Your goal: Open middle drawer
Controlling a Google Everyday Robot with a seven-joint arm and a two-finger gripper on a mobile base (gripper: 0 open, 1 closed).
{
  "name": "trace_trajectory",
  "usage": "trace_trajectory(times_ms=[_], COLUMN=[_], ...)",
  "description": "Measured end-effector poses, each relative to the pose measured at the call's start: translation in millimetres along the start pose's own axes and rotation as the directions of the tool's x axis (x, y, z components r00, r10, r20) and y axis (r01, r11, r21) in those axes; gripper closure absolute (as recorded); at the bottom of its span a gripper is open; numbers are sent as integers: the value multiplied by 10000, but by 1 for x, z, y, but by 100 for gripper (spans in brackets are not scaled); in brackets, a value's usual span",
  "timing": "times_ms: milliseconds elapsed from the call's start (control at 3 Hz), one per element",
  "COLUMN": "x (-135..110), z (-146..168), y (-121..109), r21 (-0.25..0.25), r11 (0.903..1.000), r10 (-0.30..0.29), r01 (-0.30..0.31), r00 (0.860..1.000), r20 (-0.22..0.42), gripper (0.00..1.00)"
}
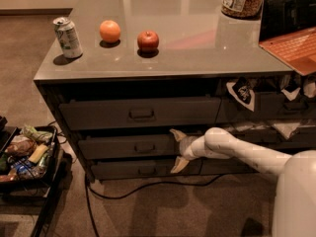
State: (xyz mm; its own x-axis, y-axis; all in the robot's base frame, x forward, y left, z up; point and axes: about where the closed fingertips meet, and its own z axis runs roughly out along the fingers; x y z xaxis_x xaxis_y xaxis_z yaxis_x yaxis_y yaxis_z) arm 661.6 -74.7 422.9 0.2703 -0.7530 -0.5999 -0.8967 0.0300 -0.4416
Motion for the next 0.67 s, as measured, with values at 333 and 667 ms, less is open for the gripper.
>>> trace_trajectory(times_ms=[333, 667], x=[13, 13], z=[21, 21], y=[-13, -13], r21=[-357, -359], r11=[9994, 9993], r10=[-61, -69], r01=[46, 53], r00=[9990, 9990], r20=[-438, -442], gripper=[0, 3])
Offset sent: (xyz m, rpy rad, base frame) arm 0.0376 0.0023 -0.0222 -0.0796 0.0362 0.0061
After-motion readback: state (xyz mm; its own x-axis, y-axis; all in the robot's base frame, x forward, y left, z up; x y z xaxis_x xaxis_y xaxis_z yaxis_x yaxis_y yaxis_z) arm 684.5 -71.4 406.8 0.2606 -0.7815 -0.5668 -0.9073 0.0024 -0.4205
